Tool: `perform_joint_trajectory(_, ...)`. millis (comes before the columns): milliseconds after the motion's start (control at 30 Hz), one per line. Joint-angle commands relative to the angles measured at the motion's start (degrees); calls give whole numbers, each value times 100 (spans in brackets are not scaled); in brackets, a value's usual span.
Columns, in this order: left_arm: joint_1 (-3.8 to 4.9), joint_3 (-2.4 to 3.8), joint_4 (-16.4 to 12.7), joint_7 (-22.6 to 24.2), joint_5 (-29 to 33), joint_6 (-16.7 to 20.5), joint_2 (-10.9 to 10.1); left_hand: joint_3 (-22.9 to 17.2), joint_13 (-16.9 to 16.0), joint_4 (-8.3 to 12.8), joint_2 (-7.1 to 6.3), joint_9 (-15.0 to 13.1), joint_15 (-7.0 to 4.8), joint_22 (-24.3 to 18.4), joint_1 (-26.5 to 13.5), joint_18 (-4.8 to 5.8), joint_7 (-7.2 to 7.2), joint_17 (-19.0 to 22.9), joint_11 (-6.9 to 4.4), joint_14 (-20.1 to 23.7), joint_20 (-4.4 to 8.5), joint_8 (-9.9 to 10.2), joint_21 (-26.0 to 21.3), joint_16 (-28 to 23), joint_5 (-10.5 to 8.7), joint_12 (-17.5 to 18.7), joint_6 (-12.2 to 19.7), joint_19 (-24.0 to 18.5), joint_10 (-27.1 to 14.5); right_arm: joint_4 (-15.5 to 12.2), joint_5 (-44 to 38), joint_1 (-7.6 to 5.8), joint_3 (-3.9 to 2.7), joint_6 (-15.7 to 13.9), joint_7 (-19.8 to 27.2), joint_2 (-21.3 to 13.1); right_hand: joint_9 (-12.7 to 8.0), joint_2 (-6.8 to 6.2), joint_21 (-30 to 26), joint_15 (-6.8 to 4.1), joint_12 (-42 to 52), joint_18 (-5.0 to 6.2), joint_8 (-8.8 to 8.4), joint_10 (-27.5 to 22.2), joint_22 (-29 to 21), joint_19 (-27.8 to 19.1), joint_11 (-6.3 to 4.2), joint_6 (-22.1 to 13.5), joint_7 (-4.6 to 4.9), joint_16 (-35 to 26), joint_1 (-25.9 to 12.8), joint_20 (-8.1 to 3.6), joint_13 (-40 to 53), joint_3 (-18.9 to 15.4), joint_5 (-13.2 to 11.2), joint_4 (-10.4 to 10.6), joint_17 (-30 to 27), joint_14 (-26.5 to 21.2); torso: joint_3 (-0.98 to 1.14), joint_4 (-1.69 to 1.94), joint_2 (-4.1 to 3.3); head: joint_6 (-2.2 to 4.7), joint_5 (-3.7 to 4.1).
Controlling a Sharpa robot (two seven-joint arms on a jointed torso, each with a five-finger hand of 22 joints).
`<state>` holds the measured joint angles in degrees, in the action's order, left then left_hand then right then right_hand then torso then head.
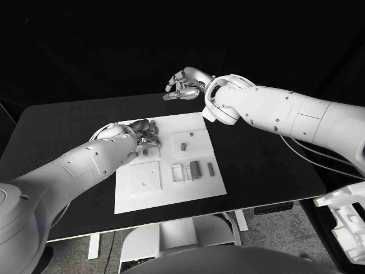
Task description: Assemble the parts on the task board
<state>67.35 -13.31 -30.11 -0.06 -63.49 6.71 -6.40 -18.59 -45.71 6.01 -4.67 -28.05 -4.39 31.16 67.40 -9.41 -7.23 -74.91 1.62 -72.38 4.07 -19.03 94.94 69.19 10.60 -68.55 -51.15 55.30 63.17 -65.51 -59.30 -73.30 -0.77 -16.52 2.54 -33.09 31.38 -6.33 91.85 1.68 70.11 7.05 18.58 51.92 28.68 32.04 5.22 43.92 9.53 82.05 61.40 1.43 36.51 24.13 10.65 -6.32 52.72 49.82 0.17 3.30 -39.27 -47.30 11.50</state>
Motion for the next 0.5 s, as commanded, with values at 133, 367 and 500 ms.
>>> perform_joint_trajectory(133, 2, 5, -1, 21, 26, -97, 23, -56, 10, -10, 83, -10, 6, 7, 19, -190, -1, 11, -14, 42, 31, -33, 265, 26, 13, -36, -20, -4, -21, -9, -19, -4, -3, 30, 17, 6, 7, -61, 14, -16, 26, -25, 23, 25, -9, 18, -5, 22, 12, 26, -7, -14, -10, -42, -12, 3, -8, 36, 6, -5, 3, -4, 13)
perform_joint_trajectory(367, 2, 5, 11, 59, 26, -56, 21, -151, 17, -32, 241, -23, 7, 6, 63, -189, -2, 26, -12, 55, 28, -56, 268, 44, 15, -46, -82, -9, -31, -11, -20, -6, -3, 36, 12, 10, 7, -62, 14, -17, 26, -25, 23, 25, -9, 19, -5, 22, 12, 26, -7, -14, -10, -43, -12, 4, -9, 36, 1, 4, 4, -8, 22)
perform_joint_trajectory(500, 2, 5, 10, 62, 26, -24, 21, -197, 21, -27, 315, -27, 7, 7, 94, -189, 9, 32, -11, 60, 27, -58, 271, 54, 16, -52, -97, -13, -34, -7, -23, -7, -3, 36, 9, 13, 7, -62, 14, -17, 26, -25, 23, 25, -9, 19, -5, 22, 12, 26, -8, -14, -11, -43, -12, 4, -9, 36, 0, 0, 3, -7, 19)
